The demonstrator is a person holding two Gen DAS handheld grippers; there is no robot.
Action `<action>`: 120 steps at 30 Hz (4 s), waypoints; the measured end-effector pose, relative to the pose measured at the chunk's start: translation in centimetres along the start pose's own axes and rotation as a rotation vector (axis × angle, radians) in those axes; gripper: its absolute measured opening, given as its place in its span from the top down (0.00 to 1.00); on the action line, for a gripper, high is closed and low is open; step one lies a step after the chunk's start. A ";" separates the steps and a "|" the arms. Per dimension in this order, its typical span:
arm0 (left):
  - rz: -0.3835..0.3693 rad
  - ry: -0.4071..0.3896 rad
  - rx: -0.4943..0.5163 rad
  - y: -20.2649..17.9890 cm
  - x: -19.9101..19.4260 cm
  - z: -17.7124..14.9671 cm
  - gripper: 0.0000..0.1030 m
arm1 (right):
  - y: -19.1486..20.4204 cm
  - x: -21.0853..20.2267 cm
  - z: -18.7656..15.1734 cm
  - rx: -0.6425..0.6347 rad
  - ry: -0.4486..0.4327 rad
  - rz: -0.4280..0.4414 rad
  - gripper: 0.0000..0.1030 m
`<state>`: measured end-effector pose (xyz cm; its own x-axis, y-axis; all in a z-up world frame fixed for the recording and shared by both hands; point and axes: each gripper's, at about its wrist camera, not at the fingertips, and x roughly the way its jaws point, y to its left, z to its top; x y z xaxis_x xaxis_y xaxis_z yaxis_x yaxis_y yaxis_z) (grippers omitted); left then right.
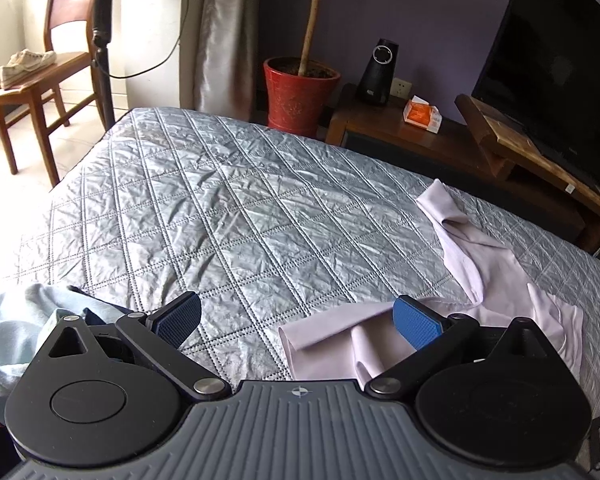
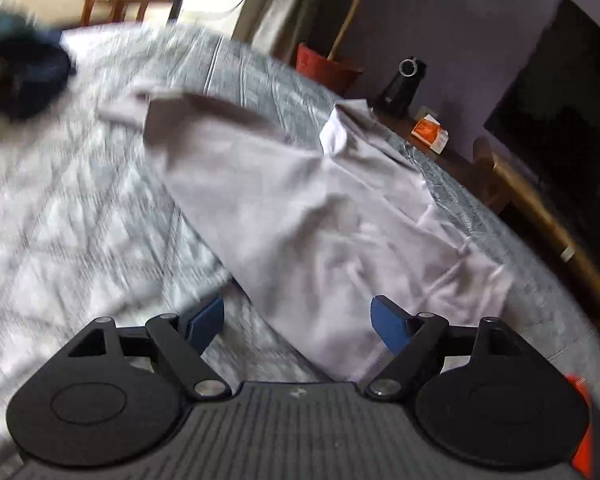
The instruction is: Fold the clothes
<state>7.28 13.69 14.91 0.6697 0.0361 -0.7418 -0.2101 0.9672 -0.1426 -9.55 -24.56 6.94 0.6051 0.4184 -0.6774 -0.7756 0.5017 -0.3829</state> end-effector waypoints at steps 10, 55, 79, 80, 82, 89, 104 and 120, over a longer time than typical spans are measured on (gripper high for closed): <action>-0.014 0.012 0.049 -2.0 0.6 -0.6 0.00 | -3.3 1.0 -0.7 0.203 0.035 0.105 0.97; -0.067 0.078 0.228 -10.3 3.0 -3.9 0.00 | -12.4 -10.0 -9.3 0.606 0.216 -0.110 0.77; -0.042 0.059 0.116 -6.4 2.2 -2.0 0.00 | -6.3 5.4 10.4 0.620 -0.040 0.394 0.42; -0.042 0.059 0.117 -6.5 2.1 -2.1 0.00 | -6.6 6.5 10.5 0.653 -0.027 0.398 0.43; -0.046 0.058 0.120 -6.4 2.1 -2.1 0.00 | -7.0 8.6 10.6 0.699 0.004 0.409 0.67; -0.045 0.051 0.108 -5.8 1.8 -1.9 0.00 | -6.1 5.4 15.0 0.318 -0.254 0.264 0.97; -0.038 0.052 0.095 -5.4 1.9 -1.9 0.00 | -3.0 2.8 11.0 0.301 -0.166 0.210 0.62; -0.040 0.047 0.096 -5.0 1.8 -1.9 0.00 | -2.9 4.7 10.6 0.495 -0.218 0.559 0.97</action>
<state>8.18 8.48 13.09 0.6416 -0.0127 -0.7669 -0.1134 0.9873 -0.1112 -2.54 -16.06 11.49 0.2091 0.8225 -0.5290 -0.8365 0.4306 0.3389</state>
